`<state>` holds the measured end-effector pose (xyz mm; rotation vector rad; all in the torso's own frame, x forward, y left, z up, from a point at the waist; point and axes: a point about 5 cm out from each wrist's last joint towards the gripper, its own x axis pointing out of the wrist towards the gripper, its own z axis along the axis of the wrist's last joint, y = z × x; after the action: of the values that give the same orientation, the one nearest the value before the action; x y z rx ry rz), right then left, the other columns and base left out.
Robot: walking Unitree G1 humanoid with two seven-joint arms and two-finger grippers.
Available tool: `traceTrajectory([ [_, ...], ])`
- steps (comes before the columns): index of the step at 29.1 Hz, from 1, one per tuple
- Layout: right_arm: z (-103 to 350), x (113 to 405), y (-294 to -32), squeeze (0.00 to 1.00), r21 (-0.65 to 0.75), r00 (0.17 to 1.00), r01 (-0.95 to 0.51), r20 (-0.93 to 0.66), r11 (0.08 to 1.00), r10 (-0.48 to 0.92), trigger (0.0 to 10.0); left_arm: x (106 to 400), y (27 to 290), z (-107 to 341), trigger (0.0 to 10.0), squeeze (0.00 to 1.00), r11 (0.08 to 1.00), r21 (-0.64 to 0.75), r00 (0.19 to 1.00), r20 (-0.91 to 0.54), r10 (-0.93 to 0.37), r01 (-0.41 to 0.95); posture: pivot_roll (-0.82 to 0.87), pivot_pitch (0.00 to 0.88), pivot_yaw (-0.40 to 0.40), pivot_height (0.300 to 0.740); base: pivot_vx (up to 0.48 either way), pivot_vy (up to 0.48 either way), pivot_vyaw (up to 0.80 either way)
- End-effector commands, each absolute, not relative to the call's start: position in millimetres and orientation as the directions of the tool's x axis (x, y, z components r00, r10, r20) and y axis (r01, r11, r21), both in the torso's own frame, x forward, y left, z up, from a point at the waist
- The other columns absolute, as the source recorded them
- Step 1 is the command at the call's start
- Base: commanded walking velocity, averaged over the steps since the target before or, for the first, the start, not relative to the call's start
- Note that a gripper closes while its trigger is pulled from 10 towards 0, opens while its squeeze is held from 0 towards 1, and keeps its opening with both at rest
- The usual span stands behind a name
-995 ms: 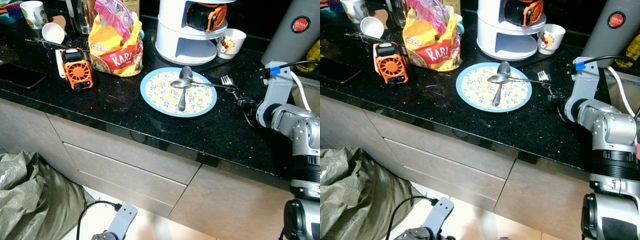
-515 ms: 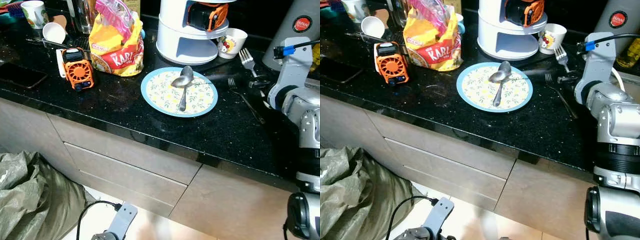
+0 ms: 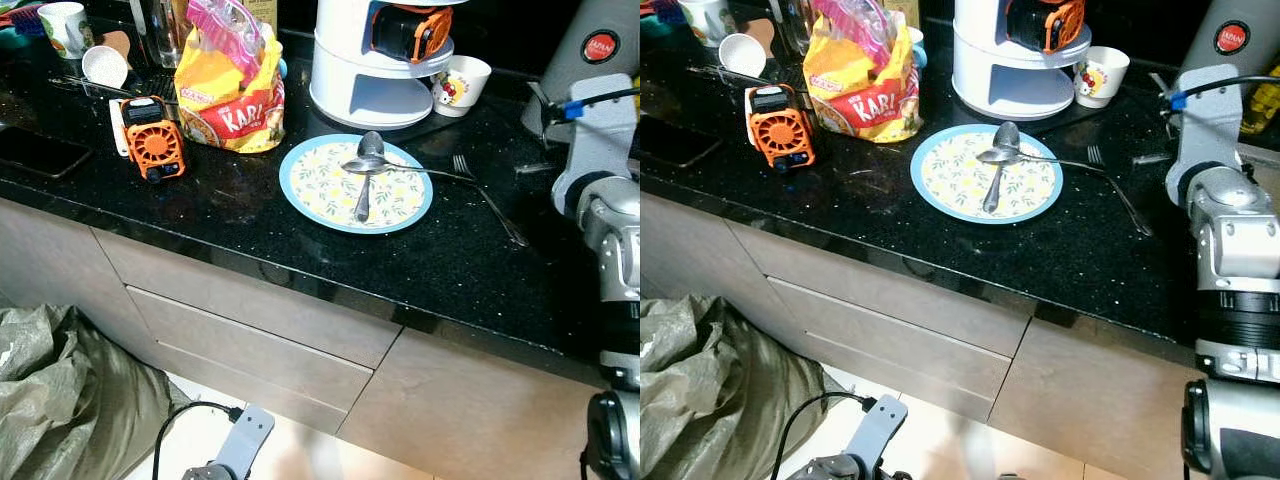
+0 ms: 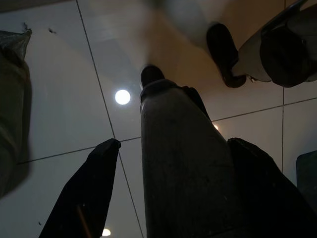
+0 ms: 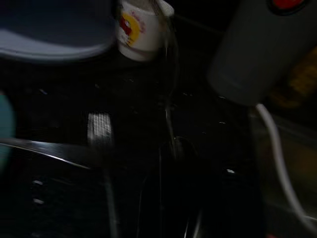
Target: Kitchen organization
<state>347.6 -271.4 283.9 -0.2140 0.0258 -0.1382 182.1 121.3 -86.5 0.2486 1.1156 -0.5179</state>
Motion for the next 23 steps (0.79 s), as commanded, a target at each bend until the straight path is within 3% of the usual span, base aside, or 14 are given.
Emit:
traceTrajectory([
  [1,290,346,-271,0.00,-0.185,0.991,0.133,0.032,0.974,-0.130,0.0,169,127,-93,10.0,0.00,0.853,-0.073,0.288,-0.924,-0.253,0.516,0.00,0.113,-0.039,0.740,0.000,0.000,0.00],
  [6,301,346,-266,0.00,0.083,0.983,0.054,0.170,0.995,-0.067,0.0,169,126,-93,10.0,0.00,0.852,-0.071,0.289,-0.923,-0.253,0.519,0.00,0.111,-0.045,0.740,0.000,0.000,0.00],
  [16,301,342,-259,0.00,0.386,0.948,-0.119,0.319,0.915,-0.012,0.0,169,127,-93,10.0,0.00,0.850,-0.069,0.289,-0.924,-0.252,0.522,0.00,0.098,-0.042,0.740,0.000,0.000,0.00],
  [17,299,342,-258,0.00,0.448,0.942,-0.147,0.336,0.882,-0.013,0.0,169,127,-93,10.0,0.00,0.849,-0.067,0.289,-0.924,-0.251,0.524,0.00,0.095,-0.041,0.740,0.000,0.000,-0.77],
  [23,293,343,-259,0.00,0.495,0.942,-0.137,0.332,0.858,-0.041,0.0,170,127,-93,10.0,0.00,0.848,-0.062,0.291,-0.924,-0.249,0.527,0.00,0.090,-0.038,0.740,0.000,0.000,-0.77],
])
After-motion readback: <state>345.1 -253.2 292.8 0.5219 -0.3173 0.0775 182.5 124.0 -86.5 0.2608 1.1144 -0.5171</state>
